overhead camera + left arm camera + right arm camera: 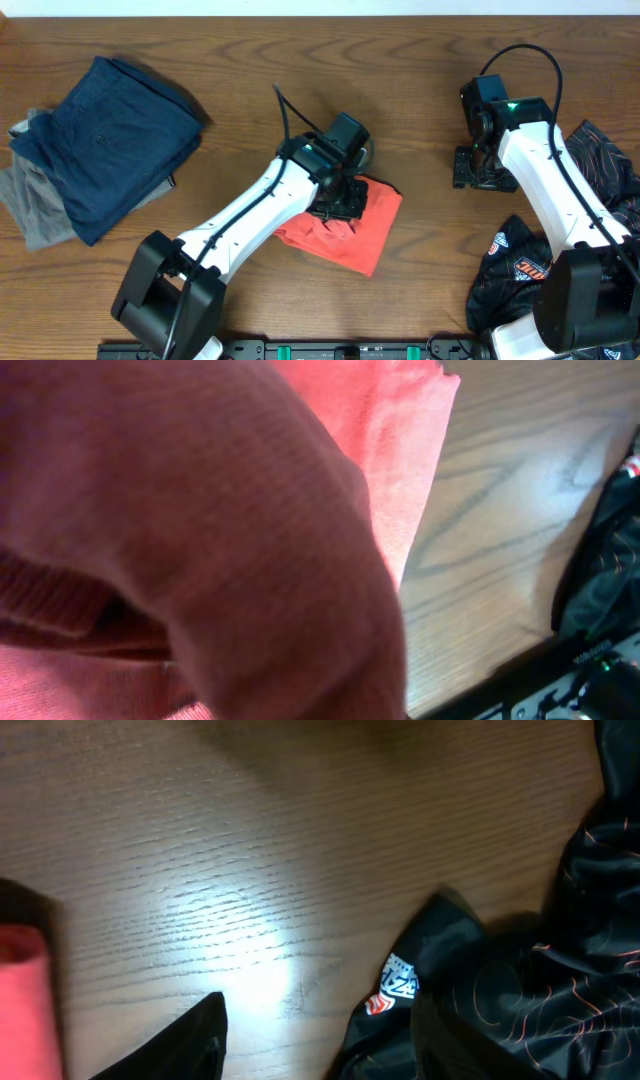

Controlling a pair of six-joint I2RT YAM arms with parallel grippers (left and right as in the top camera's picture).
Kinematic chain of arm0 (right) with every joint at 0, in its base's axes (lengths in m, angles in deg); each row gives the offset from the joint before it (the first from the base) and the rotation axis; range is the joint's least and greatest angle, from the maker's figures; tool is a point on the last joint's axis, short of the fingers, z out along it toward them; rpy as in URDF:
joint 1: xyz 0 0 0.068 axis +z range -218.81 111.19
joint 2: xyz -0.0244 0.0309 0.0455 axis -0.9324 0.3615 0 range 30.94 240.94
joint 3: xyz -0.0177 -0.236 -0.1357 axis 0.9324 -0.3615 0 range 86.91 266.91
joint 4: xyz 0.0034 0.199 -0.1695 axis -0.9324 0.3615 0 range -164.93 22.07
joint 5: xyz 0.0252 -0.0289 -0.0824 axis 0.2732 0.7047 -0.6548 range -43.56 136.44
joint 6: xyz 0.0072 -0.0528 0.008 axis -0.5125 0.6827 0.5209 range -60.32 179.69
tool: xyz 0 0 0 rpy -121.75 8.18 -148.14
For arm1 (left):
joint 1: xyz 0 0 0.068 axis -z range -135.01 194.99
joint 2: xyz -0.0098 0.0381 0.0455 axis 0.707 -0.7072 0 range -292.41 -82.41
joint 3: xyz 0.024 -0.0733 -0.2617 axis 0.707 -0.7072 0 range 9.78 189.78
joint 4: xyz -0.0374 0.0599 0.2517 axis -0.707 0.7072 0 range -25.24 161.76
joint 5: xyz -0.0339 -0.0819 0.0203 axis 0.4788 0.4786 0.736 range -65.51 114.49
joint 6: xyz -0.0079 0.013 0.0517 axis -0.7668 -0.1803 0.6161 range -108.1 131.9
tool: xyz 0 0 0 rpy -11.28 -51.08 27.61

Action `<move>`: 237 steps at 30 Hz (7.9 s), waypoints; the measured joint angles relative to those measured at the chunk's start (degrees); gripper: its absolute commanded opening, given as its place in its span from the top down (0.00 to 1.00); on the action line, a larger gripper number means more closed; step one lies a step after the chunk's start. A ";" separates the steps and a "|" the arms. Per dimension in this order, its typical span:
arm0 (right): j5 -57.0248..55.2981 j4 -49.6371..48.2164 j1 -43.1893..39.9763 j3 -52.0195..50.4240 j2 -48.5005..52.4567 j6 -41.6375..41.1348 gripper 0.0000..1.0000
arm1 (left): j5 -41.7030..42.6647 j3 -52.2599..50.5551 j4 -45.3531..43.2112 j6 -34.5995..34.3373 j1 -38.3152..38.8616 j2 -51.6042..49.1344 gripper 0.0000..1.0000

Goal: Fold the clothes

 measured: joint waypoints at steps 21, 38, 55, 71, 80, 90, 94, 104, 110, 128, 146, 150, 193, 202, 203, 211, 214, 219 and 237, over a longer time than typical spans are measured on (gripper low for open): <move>32.09 -7.56 2.84 0.00 0.00 19.37 0.41 | -0.22 0.09 -0.31 9.68 -13.90 9.79 0.57; 45.11 -21.38 19.21 -14.95 0.00 19.17 0.42 | -2.34 -1.33 -0.11 9.70 -15.32 -8.61 0.58; 18.36 -39.69 15.32 -24.96 -1.14 7.04 0.40 | 0.00 -2.27 15.13 3.28 -14.21 -12.72 0.57; 12.04 -23.67 12.41 -10.58 -5.57 6.82 0.43 | -6.78 -3.02 -8.63 5.55 -15.34 1.97 0.41; 24.26 -20.55 13.44 -14.56 -7.85 5.14 0.44 | -7.65 -3.02 -7.85 8.02 -15.34 -5.90 0.42; 25.66 -33.55 15.39 -30.49 -7.37 3.56 0.43 | -4.59 -3.32 2.10 8.04 -15.32 -11.37 0.48; 20.85 -40.44 14.69 -32.11 -7.39 3.04 0.43 | 0.61 -3.87 7.56 8.13 -14.86 -11.39 0.49; 15.80 -55.89 8.85 -32.54 -7.37 4.33 0.30 | 4.68 -4.11 10.21 7.96 -15.15 -9.29 0.39; 16.63 -51.32 8.83 -32.28 -7.43 5.38 0.24 | 3.54 -3.69 0.66 9.46 -19.56 -2.95 0.20; 8.83 -34.86 4.26 -28.17 -27.02 6.51 0.15 | 14.05 -3.45 -11.61 25.46 -14.40 -12.52 0.15; 8.68 -30.01 4.22 -28.17 -26.99 6.67 0.16 | 9.94 -0.15 -13.81 26.99 -12.07 -15.23 0.94; 8.68 -29.92 4.22 -28.17 -26.99 6.67 0.16 | 4.33 3.04 -11.39 27.02 -19.39 -9.94 0.94; 8.68 -30.12 4.22 -28.17 -26.99 6.67 0.14 | 8.44 7.80 -28.83 16.90 -81.68 0.09 0.02; 8.68 -29.49 4.22 -28.17 -26.99 6.67 0.14 | 8.61 7.87 -30.91 18.75 -72.50 5.86 0.02; 8.70 -28.98 4.22 -28.17 -26.99 6.67 0.15 | 8.28 7.87 -31.52 18.73 -72.11 5.29 0.02; 8.70 -27.74 4.22 -28.17 -26.99 6.67 0.15 | 6.05 7.87 -32.26 18.67 -73.92 -5.09 0.02; 8.70 -27.17 4.22 -28.17 -26.99 6.67 0.15 | 5.88 7.87 -31.74 18.01 -76.06 -10.27 0.02; 8.68 -26.47 4.22 -28.17 -26.99 6.67 0.15 | 9.07 8.04 -32.79 15.89 -80.50 -15.65 0.02; 8.96 -32.65 4.09 -28.17 -26.99 6.88 0.01 | 18.95 8.24 -34.18 15.50 -71.87 6.43 0.02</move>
